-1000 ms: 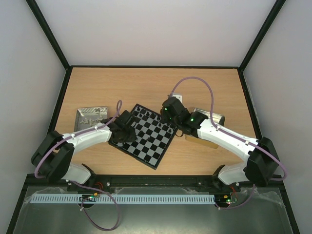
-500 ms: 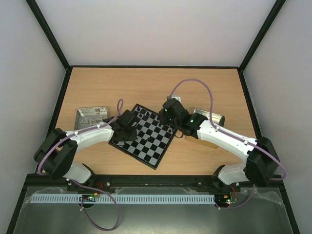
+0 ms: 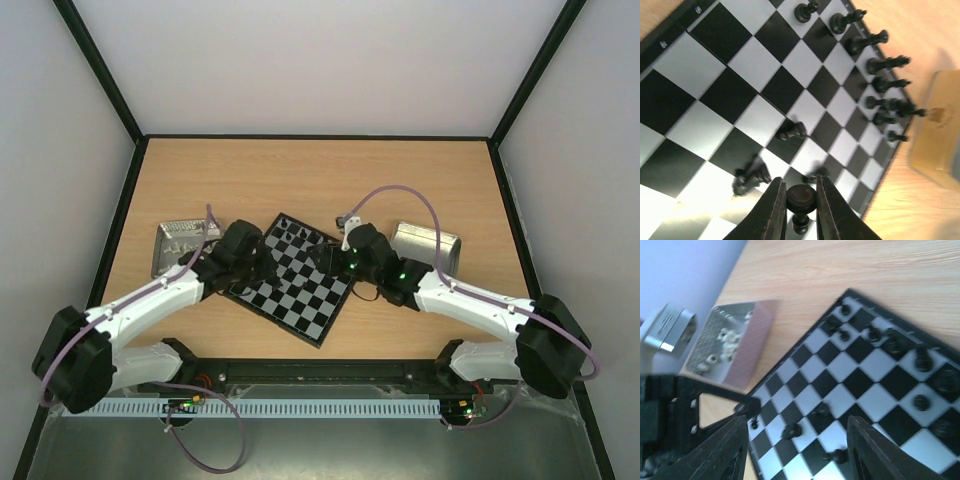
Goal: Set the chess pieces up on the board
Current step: Pick up the chess piece from the chessboard, then place the chess piece on the chessboard.
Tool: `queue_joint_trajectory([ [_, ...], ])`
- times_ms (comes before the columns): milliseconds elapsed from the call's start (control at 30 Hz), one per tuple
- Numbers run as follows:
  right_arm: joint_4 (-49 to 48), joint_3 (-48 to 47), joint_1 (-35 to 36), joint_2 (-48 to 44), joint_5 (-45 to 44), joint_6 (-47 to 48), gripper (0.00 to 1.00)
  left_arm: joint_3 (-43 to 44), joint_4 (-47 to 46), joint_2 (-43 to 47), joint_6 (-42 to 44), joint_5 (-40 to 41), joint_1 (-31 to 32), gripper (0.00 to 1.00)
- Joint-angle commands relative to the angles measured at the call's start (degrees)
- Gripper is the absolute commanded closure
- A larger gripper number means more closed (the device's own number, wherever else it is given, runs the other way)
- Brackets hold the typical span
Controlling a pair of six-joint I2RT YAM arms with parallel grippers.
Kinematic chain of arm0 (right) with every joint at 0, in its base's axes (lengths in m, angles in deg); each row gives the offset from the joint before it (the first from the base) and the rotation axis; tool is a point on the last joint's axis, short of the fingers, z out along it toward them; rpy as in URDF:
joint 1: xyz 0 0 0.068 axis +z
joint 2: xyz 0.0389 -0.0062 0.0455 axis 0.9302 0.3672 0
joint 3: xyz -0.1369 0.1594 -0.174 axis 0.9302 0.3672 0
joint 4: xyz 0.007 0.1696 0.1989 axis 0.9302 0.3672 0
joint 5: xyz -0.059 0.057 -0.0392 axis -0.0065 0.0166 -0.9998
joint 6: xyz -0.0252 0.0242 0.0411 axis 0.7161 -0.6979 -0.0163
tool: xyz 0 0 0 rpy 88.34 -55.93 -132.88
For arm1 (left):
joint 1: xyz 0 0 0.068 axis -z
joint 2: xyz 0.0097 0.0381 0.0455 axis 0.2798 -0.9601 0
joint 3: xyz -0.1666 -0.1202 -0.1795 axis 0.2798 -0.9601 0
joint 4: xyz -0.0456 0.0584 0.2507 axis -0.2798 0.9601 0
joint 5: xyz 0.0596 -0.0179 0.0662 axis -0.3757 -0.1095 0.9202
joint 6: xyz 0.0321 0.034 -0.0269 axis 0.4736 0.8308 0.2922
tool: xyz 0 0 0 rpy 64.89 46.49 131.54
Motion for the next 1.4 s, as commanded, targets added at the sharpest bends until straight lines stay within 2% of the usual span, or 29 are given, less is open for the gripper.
queue_joint_trajectory([
  [0,-12.7,2.5,4.2,-0.7,2.7,0.2,0.45,-3.6,-6.1,4.9,-14.6,-9.5,-1.7,0.88],
  [167,-18.5,4.0,7.8,1.1,1.9,-0.3,0.43,-10.5,-20.2,8.8,-32.6,-21.0,-3.9,0.87],
  [300,-18.3,3.5,8.0,2.8,2.6,-0.6,0.43,-13.2,-26.5,11.0,-42.2,-22.5,-3.9,0.87],
  [533,-18.2,4.2,8.1,4.5,5.4,-0.1,0.49,-17.4,-32.8,14.3,-53.7,-23.3,-3.9,0.88],
  [767,-19.5,4.8,8.1,5.3,7.2,-0.6,0.63,-20.2,-35.0,16.4,-58.5,-22.1,-4.0,0.90],
  [1067,-18.7,4.2,8.2,6.8,8.3,-0.4,0.62,-20.2,-35.5,16.7,-59.5,-21.8,-4.1,0.90],
  [1367,-15.4,0.9,8.2,8.1,4.9,-0.9,0.88,-19.9,-34.9,17.2,-59.3,-21.9,-4.2,0.89],
])
